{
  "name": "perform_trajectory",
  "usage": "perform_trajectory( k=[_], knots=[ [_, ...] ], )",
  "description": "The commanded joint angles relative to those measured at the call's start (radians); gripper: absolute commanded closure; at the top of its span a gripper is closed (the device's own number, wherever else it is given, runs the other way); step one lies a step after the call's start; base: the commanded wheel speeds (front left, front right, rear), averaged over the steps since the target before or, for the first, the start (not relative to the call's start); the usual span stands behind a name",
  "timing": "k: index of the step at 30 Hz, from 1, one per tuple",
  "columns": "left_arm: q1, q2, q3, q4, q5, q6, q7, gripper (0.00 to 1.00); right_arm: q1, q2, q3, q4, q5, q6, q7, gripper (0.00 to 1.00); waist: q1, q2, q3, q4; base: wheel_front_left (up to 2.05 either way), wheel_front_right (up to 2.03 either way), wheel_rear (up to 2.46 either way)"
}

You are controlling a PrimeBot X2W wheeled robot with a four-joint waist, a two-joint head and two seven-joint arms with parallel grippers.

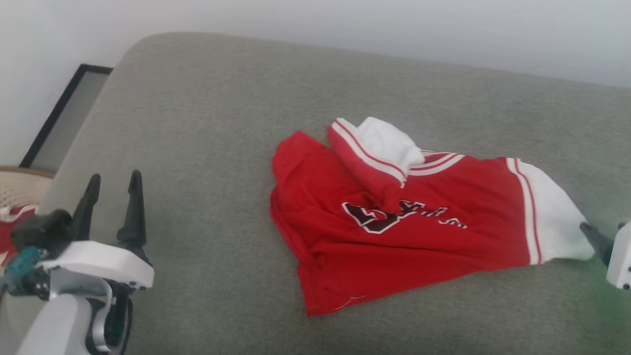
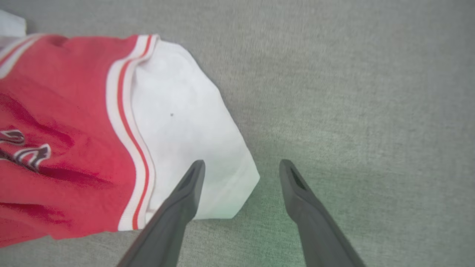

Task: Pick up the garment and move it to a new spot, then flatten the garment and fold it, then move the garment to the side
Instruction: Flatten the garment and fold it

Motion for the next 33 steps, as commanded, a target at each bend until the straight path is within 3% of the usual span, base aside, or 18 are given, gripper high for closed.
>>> perform_trajectory(
  k=[1, 4, 17, 25, 33],
  knots=[
    [-0.021, 0.016, 0.0, -0.013, 0.004, -0.009, 0.022, 0.0, -0.007, -0.006, 0.007, -0.039, 0.009, -0.001, -0.029, 0.0, 0.0, 0.0, -0.008, -0.027, 0.0, 0.0, 0.0],
    [-0.03, 0.032, -0.004, -0.021, 0.005, -0.016, 0.04, 0.0, -0.011, -0.002, 0.004, -0.072, 0.014, -0.001, -0.058, 0.0, 0.0, 0.0, -0.011, -0.045, 0.0, 0.0, 0.0],
    [-0.138, 0.107, -0.079, -0.057, -0.008, -0.083, 0.232, 0.0, -0.043, 0.096, 0.02, -0.191, -0.068, -0.001, -0.372, 0.0, 0.0, 0.0, -0.041, -0.18, 0.0, 0.0, 0.0],
    [-0.233, 0.138, -0.156, -0.001, -0.056, -0.151, 0.449, 0.0, -0.072, 0.18, 0.031, -0.164, -0.132, -0.001, -0.546, 0.0, 0.0, 0.0, -0.042, -0.266, 0.0, 0.0, 0.0],
    [-0.368, 0.135, -0.249, 0.095, -0.075, -0.179, 0.679, 0.0, -0.098, 0.216, 0.041, -0.135, -0.136, -0.001, -0.576, 0.0, 0.0, 0.0, -0.012, -0.317, 0.0, 0.0, 0.0]
  ],
)
